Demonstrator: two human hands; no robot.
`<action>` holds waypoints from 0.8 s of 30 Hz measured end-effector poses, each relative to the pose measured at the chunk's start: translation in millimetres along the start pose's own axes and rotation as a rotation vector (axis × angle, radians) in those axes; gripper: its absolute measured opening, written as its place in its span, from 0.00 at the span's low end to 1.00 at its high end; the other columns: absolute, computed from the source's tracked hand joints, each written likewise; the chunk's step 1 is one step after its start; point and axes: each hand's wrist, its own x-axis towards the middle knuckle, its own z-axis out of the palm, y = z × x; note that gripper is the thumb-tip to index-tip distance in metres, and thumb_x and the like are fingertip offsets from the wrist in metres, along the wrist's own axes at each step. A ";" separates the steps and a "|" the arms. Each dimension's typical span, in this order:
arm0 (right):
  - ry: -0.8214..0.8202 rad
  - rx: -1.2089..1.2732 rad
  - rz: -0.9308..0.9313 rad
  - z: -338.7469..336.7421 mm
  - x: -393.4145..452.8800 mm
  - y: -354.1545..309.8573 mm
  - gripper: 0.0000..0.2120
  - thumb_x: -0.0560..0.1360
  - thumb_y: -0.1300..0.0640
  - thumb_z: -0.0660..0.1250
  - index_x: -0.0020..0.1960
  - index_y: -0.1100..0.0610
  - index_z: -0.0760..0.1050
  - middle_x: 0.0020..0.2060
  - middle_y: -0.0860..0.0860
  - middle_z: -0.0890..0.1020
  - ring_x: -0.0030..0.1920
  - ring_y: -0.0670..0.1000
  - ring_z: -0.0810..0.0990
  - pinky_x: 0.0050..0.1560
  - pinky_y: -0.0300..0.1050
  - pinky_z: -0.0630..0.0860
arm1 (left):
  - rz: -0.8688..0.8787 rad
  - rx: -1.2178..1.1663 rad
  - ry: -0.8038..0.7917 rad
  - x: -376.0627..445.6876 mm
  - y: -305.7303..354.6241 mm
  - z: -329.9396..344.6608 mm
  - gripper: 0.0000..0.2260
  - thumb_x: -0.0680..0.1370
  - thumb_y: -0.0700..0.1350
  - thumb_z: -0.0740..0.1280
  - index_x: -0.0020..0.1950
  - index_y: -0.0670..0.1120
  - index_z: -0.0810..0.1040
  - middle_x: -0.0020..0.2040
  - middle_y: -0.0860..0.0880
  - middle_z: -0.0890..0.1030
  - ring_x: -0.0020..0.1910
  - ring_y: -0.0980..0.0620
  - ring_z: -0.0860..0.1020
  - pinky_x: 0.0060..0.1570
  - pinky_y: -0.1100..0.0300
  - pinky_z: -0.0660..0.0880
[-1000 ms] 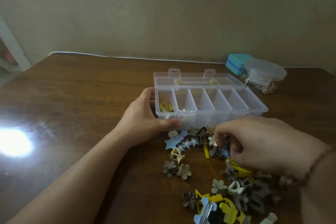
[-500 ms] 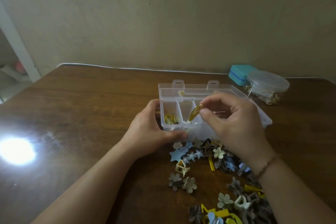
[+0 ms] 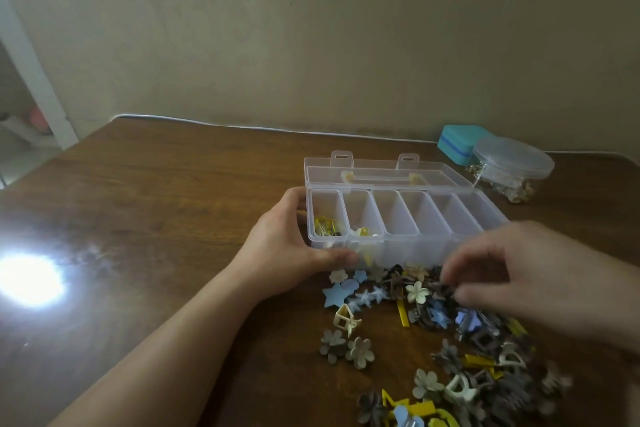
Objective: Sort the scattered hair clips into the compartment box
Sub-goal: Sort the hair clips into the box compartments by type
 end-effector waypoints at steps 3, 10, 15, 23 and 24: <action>-0.167 -0.155 0.087 6.1 2.0 -0.2 0.06 0.71 0.48 0.73 0.43 0.36 0.79 0.38 0.33 0.82 0.41 0.37 0.80 0.45 0.40 0.79 | -0.006 -0.001 -0.003 0.4 0.3 0.1 0.41 0.59 0.60 0.80 0.68 0.61 0.64 0.52 0.68 0.74 0.52 0.70 0.74 0.44 0.73 0.71; -0.191 -0.300 0.148 8.8 3.1 -6.2 0.15 0.67 0.40 0.73 0.53 0.35 0.74 0.42 0.38 0.78 0.45 0.39 0.76 0.46 0.40 0.76 | -0.009 0.011 -0.004 1.5 -0.6 0.8 0.45 0.57 0.63 0.78 0.70 0.59 0.64 0.53 0.65 0.74 0.54 0.66 0.75 0.47 0.70 0.72; -0.105 -0.347 0.103 12.3 7.1 -4.8 0.04 0.74 0.49 0.67 0.46 0.40 0.77 0.40 0.38 0.77 0.41 0.39 0.74 0.37 0.35 0.71 | -0.004 -0.004 -0.014 0.7 -1.2 0.7 0.45 0.57 0.62 0.79 0.71 0.59 0.64 0.55 0.66 0.75 0.56 0.66 0.75 0.48 0.70 0.73; -0.089 -0.311 0.112 15.3 9.0 -1.3 0.06 0.70 0.42 0.70 0.43 0.43 0.76 0.40 0.40 0.79 0.40 0.38 0.75 0.35 0.36 0.70 | 0.000 -0.010 -0.013 1.3 -2.5 0.3 0.44 0.58 0.62 0.79 0.70 0.61 0.64 0.54 0.67 0.74 0.56 0.66 0.75 0.48 0.71 0.73; -0.086 -0.319 0.095 16.7 10.1 -0.2 0.06 0.70 0.44 0.70 0.43 0.43 0.75 0.39 0.40 0.79 0.40 0.39 0.75 0.35 0.36 0.69 | 0.001 -0.009 -0.013 1.5 -2.5 0.0 0.44 0.58 0.62 0.79 0.70 0.60 0.64 0.54 0.67 0.74 0.55 0.67 0.75 0.48 0.71 0.73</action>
